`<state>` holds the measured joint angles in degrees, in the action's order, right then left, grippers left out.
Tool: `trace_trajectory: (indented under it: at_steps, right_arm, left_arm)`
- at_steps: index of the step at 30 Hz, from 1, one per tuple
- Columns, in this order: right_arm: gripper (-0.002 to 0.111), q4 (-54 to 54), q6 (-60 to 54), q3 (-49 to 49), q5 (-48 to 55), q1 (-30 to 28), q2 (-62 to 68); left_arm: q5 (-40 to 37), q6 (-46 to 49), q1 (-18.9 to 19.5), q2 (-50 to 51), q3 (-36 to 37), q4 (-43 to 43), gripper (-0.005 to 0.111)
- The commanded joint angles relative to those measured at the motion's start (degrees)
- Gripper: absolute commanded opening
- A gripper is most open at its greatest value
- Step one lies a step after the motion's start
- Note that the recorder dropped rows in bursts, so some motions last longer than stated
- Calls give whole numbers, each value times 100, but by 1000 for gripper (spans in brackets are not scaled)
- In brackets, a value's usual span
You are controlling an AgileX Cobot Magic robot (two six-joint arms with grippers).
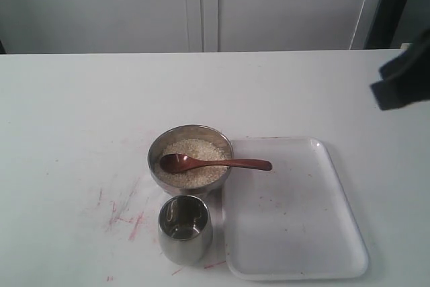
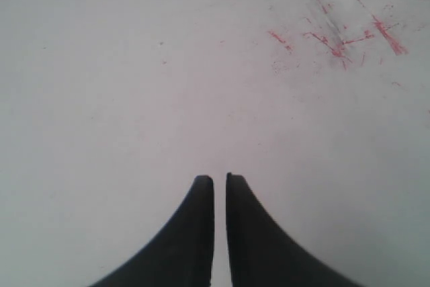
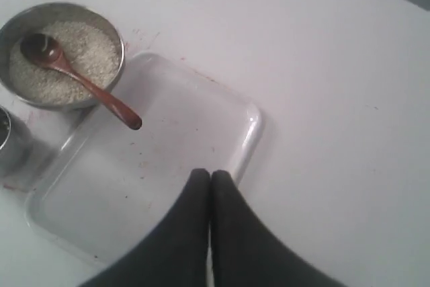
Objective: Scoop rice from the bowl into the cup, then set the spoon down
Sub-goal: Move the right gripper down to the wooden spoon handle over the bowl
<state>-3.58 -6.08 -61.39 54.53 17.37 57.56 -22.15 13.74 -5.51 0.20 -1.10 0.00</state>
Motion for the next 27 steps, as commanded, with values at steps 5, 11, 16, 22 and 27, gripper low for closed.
trace_trajectory:
  at_steps: [5, 11, 16, 22, 27]
  right_arm:
    - [0, 1430, -2459, -1180, 175, 43, 2170]
    - [0, 1868, -4050, -1388, 183, 132, 3036]
    - [0, 2397, -4776, -1397, 47, 314, 3438]
    - [2, 2322, -5161, -1397, -488, 552, 3851]
    - [35, 2178, -5223, -1397, -325, 552, 3891]
  left_arm:
    - [-273, -27, -41, -20, 52, -32, 14]
    - [-273, -27, -41, -20, 52, -32, 14]
    - [-273, -27, -41, -20, 52, -32, 14]
    - [-273, -27, -41, -20, 52, -32, 14]
    - [-273, -27, -41, -20, 52, -32, 14]
